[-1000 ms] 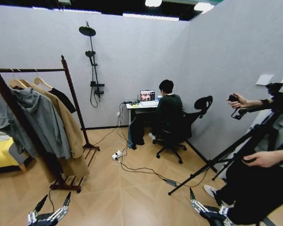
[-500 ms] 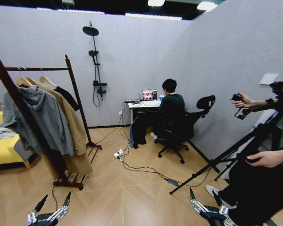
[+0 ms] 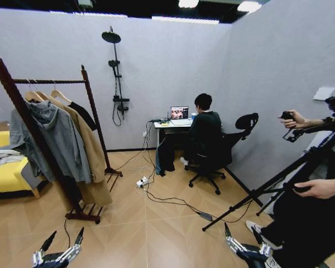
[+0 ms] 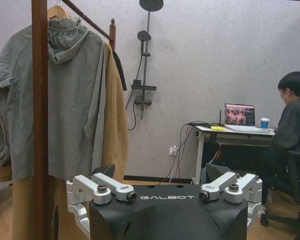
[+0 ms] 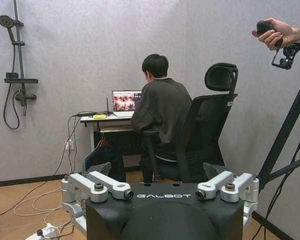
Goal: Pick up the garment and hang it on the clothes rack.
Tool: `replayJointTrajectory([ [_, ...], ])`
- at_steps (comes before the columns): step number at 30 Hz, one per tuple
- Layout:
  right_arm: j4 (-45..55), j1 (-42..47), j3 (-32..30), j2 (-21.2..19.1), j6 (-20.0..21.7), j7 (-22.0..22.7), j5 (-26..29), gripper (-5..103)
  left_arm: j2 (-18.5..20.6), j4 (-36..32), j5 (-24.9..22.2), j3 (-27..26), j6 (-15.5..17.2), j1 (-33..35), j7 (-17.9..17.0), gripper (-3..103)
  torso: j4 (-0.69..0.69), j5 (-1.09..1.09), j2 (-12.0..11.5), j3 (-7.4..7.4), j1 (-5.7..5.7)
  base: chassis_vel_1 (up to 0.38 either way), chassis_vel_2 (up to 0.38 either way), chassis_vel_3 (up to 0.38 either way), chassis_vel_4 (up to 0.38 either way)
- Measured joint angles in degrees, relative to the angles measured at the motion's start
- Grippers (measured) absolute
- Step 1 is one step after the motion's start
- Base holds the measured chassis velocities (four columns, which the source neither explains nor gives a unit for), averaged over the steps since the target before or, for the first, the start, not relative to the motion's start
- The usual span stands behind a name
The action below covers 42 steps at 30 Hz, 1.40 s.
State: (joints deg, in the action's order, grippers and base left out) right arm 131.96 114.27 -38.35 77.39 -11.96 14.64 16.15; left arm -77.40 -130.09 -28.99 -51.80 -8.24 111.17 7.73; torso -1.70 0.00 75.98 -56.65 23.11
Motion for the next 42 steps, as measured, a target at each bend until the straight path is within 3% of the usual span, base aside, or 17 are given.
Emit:
replayJointTrajectory([
  [20, 0.0, 0.0, 0.0, 0.0, 0.0, 0.0, 0.0, 100, 0.0, 0.0, 0.0, 0.0, 0.0, 0.0, 0.0, 100, 0.01, 0.01, 0.5, -0.21, 0.16, 0.108, -0.111, -0.114, 0.104],
  [36, 0.0, 0.0, 0.0, 0.0, 0.0, 0.0, 0.0, 100, 0.0, 0.0, 0.0, 0.0, 0.0, 0.0, 0.0, 100, 0.0, 0.0, 6.3, -3.14, 3.02, -0.026, 0.018, 0.02, -0.018],
  [42, 0.0, 0.0, 0.0, 0.0, 0.0, 0.0, 0.0, 100, 0.0, 0.0, 0.0, 0.0, 0.0, 0.0, 0.0, 100, 0.0, 0.0, 7.04, -3.54, 3.42, 0.0, 0.0, 0.0, 0.0],
])
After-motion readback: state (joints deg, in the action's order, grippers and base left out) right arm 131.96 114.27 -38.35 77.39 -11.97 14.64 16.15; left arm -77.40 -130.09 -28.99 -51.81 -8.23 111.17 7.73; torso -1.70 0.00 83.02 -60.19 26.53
